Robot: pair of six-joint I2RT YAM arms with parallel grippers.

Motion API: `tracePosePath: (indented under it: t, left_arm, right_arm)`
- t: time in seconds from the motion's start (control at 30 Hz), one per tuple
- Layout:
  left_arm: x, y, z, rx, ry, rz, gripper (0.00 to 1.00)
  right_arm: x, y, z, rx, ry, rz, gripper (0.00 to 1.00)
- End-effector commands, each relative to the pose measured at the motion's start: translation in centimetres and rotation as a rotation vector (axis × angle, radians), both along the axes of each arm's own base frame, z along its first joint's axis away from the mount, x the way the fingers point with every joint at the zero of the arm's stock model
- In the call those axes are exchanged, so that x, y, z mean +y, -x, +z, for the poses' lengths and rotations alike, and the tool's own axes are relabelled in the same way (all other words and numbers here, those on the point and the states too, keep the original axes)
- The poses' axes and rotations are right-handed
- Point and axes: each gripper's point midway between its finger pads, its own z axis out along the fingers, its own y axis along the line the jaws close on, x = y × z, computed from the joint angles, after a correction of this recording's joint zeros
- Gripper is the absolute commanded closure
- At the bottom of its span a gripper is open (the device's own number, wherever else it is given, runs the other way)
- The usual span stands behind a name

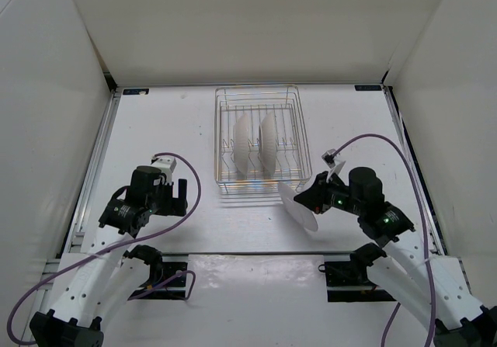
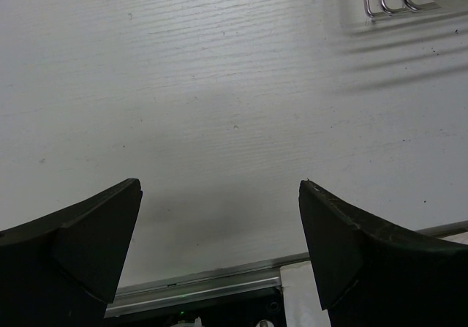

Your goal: Unload the plates from the dish rack

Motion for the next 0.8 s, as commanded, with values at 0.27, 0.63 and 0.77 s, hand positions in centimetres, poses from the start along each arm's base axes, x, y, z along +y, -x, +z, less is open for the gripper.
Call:
tracePosePath:
  t: [0.27, 0.63, 0.77]
  left_arm:
    - [0.2, -0.2, 0.6, -0.01, -0.006, 0.01, 0.0]
    - [0.2, -0.2, 0.4, 0.0, -0.009, 0.012, 0.0]
    - [0.1, -0.3, 0.5, -0.002, -0.007, 0.009, 0.0]
  right_arm:
    - [0.6, 3.2, -6.0, 0.206, 0.116, 0.086, 1.0]
    - [0.8, 3.3, -7.0, 0.197, 0.175, 0.103, 0.93]
    - [1.0, 3.5, -7.9, 0.209, 0.192, 0.113, 0.89]
